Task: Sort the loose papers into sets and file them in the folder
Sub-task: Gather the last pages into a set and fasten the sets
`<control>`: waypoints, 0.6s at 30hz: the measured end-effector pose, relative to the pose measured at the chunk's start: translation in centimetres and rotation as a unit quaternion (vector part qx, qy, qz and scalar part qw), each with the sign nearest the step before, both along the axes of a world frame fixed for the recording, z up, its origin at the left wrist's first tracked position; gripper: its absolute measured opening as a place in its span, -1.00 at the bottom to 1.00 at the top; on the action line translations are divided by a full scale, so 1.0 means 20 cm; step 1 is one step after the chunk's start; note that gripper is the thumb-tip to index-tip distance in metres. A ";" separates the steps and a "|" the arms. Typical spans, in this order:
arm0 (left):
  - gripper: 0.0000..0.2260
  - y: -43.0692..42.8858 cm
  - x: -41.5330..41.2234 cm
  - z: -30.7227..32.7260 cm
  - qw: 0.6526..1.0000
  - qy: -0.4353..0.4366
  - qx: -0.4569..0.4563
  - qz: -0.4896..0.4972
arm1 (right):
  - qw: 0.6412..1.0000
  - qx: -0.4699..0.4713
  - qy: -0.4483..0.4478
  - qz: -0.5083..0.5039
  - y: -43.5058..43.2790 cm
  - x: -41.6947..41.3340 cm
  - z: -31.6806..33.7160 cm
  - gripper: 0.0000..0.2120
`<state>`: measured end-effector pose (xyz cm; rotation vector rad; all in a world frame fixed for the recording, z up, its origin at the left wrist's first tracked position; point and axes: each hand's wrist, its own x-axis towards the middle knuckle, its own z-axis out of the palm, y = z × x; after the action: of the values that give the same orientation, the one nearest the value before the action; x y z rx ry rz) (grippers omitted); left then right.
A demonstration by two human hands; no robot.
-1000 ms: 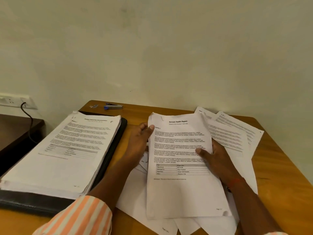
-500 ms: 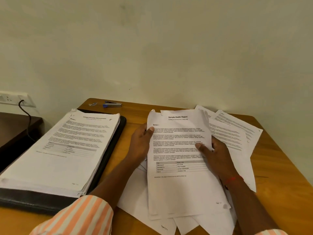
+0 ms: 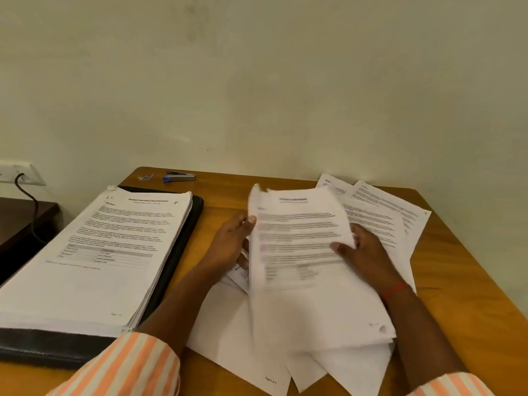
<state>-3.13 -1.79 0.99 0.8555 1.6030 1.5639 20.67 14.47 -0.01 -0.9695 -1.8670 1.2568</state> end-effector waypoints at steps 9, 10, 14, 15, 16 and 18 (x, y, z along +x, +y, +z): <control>-0.75 0.01 -0.07 -0.08 0.935 0.301 -0.164 0.093 | 0.910 -0.039 0.163 -0.379 0.20 0.24 0.00 -0.68; -0.71 0.01 -0.06 -0.08 0.932 0.305 -0.176 0.081 | 0.913 -0.042 0.148 -0.379 0.20 0.24 -0.02 -0.68; -0.82 0.00 -0.11 -0.04 0.937 0.283 -0.194 0.065 | 0.924 0.011 0.025 -0.383 0.20 0.25 -0.03 -0.68; -0.88 -0.01 -0.13 -0.02 0.944 0.260 -0.189 0.074 | 0.926 0.024 -0.013 -0.376 0.19 0.26 -0.04 -0.68; -0.92 -0.02 -0.16 0.00 0.950 0.239 -0.181 0.081 | 0.927 0.033 -0.045 -0.370 0.19 0.26 -0.04 -0.68; -0.90 -0.05 -0.21 0.01 0.960 0.211 -0.167 0.081 | 0.930 0.043 -0.088 -0.355 0.18 0.26 -0.05 -0.68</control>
<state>-7.24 -2.78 1.25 0.9284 2.2161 1.2105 25.80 18.10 -1.04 -1.5617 -1.4529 0.6593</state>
